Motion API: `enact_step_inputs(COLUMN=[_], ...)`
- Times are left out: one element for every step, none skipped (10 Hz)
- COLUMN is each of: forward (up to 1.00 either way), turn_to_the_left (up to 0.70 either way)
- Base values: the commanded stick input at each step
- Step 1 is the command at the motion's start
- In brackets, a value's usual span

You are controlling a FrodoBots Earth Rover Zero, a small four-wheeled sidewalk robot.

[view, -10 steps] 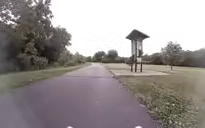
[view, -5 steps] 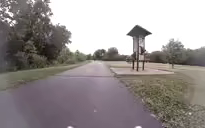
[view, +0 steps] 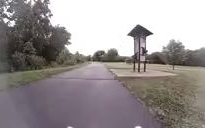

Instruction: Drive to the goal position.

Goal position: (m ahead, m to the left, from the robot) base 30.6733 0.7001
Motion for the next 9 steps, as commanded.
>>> enact_step_inputs(forward=[0.7, 0.7, 0.7, 0.7, 0.7, 0.7, 0.7, 0.7, 0.7], turn_to_the_left=[0.0, 0.0, 0.0, 0.0, 0.0, 0.0, 0.0, 0.0, 0.0])
